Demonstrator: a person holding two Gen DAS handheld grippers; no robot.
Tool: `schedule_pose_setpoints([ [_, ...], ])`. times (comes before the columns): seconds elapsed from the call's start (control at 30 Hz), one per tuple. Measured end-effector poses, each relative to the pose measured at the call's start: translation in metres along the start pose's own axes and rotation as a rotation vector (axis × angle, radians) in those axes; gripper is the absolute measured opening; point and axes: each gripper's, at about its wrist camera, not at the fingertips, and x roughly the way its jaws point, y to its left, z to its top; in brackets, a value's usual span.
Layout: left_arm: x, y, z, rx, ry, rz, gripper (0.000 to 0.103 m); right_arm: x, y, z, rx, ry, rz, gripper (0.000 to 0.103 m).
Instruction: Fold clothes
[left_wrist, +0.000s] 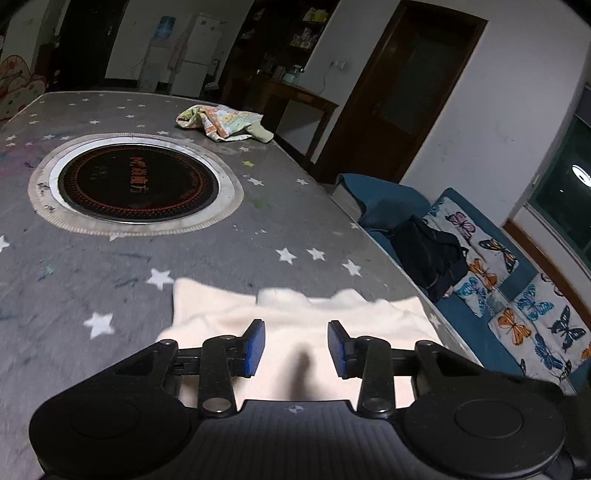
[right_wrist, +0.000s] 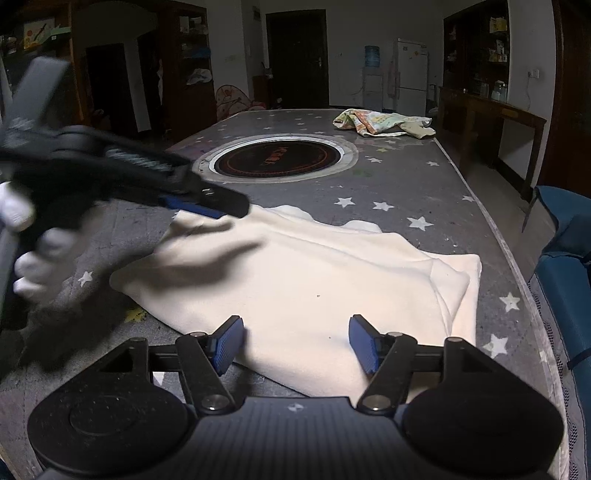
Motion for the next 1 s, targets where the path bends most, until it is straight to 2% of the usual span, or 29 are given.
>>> schedule_pose_setpoints([
  [0.07,0.01,0.003,0.004,-0.016,0.014,0.015,0.035,-0.001,0.0,0.002,-0.004,-0.003,0.001,0.065],
  [0.27,0.032,0.015,0.003,-0.047,0.06,0.04,0.035,0.004,-0.004,0.015,-0.021,-0.023,-0.005,0.066],
  [0.33,0.032,0.018,0.003,-0.057,0.054,0.031,0.035,0.008,-0.006,0.02,-0.028,-0.029,-0.011,0.069],
  [0.7,0.0,0.021,0.004,-0.062,-0.017,0.014,0.037,0.038,-0.017,0.026,0.008,-0.01,-0.024,0.077],
  [0.9,-0.016,0.028,-0.001,-0.063,-0.037,0.037,0.037,0.044,-0.019,0.043,-0.012,-0.039,-0.036,0.077],
  [1.0,-0.02,0.034,-0.007,-0.07,-0.034,0.058,0.037,0.058,-0.024,0.047,0.005,-0.01,-0.05,0.077],
])
